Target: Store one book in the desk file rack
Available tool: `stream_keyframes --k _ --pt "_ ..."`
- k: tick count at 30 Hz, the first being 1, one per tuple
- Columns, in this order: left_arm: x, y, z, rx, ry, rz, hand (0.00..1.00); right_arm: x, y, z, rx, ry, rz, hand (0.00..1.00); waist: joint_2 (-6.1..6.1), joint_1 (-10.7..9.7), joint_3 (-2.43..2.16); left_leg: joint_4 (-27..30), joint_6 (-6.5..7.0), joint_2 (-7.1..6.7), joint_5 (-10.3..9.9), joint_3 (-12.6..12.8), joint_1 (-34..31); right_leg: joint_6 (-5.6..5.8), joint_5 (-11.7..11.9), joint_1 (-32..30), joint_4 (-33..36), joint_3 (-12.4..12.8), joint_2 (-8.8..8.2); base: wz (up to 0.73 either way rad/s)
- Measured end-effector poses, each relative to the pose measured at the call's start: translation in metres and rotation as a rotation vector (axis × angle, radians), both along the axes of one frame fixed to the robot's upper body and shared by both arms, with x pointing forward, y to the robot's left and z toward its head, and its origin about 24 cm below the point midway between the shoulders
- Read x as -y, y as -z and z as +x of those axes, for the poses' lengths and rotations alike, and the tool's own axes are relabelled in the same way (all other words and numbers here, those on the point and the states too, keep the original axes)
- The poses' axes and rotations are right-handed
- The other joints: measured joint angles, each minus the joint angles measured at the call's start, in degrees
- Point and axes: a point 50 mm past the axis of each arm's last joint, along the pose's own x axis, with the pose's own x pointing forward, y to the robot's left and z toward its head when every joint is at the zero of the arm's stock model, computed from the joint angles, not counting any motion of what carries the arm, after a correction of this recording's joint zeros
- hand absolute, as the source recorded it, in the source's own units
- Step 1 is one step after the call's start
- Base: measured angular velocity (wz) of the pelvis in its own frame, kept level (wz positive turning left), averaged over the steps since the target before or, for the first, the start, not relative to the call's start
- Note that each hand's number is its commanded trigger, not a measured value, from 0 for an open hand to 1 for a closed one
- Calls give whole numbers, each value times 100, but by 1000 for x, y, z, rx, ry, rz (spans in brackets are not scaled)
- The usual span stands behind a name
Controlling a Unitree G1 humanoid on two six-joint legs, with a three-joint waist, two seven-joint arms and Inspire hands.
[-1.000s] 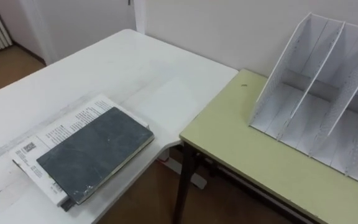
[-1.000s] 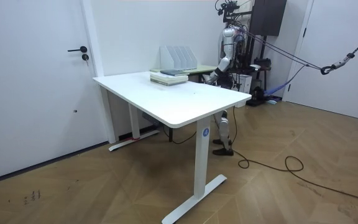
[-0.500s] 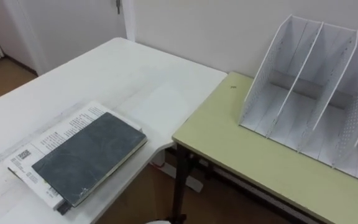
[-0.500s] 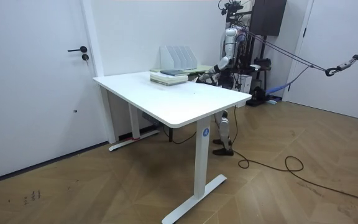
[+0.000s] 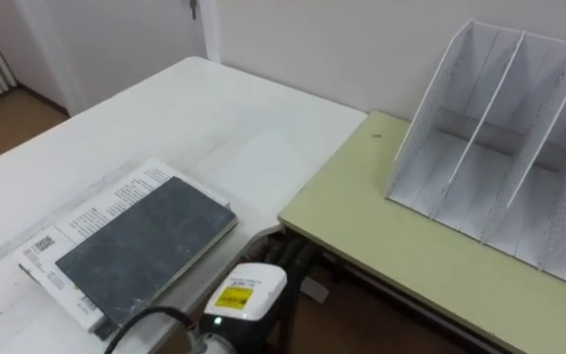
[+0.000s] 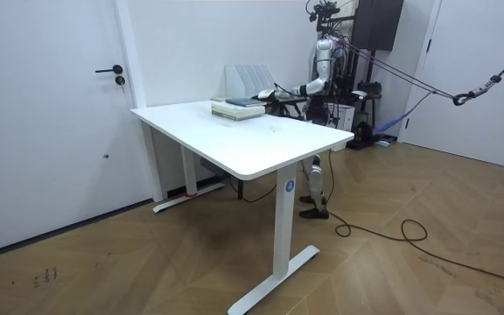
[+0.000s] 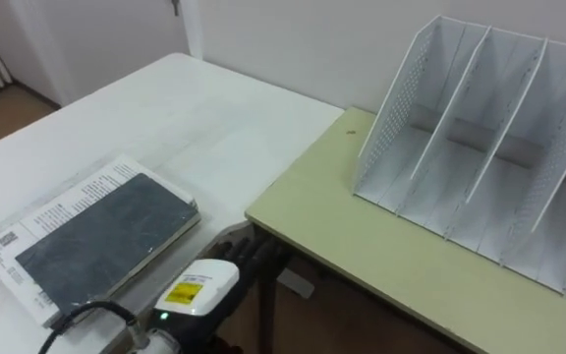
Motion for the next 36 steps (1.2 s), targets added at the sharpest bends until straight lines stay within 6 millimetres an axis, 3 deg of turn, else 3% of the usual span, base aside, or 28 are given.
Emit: stream_keyframes --k 11,17,23,31,36 --pt "-32 -25 -2 228 -139 42 0 5 3 -12 -57 72 -26 0 22 269 -40 66 -8 -6 4 -108 -30 -1 0 77 2 -331 -8 5" --pt "-37 -47 1 347 -170 37 0 4 3 -12 -60 54 -26 0 -47 351 -36 199 -9 -25 4 -249 -100 -1 0 104 2 -538 -63 15" --pt "-36 -54 1 395 -171 12 0 4 3 -13 -66 41 -27 0 -67 420 -27 198 -9 -46 3 -311 -112 -2 1 121 -1 -621 -80 5" --pt "-37 -54 1 401 -178 9 0 5 3 -13 -67 37 -36 0 -4 423 -47 209 -7 -56 6 -326 -106 -1 1 120 -45 -623 -82 0" --pt "-39 -53 1 393 -197 17 0 5 3 -13 -66 36 -36 0 -14 416 -7 201 -7 -59 6 -325 -125 -1 1 144 -49 -621 -83 0"
